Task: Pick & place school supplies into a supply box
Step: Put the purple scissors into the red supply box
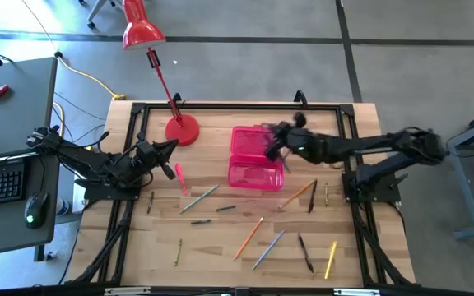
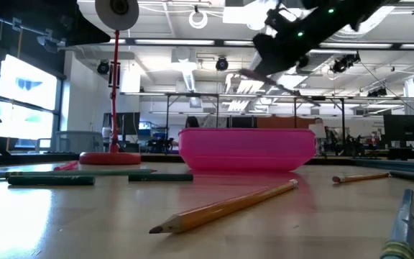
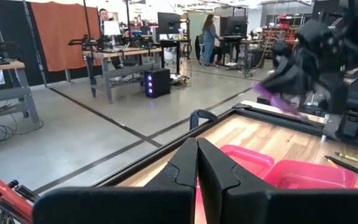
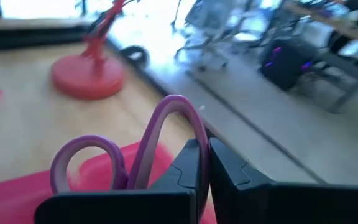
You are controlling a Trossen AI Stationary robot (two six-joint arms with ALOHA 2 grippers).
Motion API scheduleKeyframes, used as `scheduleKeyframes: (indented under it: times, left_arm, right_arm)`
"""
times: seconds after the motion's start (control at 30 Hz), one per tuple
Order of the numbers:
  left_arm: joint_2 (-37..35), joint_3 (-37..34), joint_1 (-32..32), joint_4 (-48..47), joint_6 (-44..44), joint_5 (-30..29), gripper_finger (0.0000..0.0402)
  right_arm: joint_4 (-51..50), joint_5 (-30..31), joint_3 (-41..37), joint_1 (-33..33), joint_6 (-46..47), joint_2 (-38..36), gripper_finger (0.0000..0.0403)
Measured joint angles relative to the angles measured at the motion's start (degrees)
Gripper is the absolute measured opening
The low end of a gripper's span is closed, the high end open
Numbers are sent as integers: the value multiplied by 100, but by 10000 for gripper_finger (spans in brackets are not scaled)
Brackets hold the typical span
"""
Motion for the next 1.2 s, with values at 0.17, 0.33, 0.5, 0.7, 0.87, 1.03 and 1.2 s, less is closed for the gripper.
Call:
scheduleKeyframes:
  times: [0.17,0.33,0.5,0.7,0.87,1.03,1.2]
  left_arm:
    - [0,0,0,0,0,-6,40]
    - [0,0,0,-4,-1,-5,40]
    - [0,0,0,-21,-2,-5,40]
    - [0,0,0,-48,-2,-3,40]
    - [0,0,2,-48,-2,-3,40]
    - [0,0,0,-48,-2,-3,40]
    - [-1,0,0,-46,-2,-1,40]
  right_arm:
    - [5,36,744,68,-347,1167,0]
    - [-60,-158,1362,61,-555,2052,0]
    - [-662,-357,1727,73,-548,2577,0]
    - [-1108,-1324,1765,103,-275,2665,0]
    - [-1456,-1901,1765,103,-221,2666,0]
    - [-1546,-2166,1704,112,-212,2665,0]
    - [-1168,-2372,1340,114,-209,2666,0]
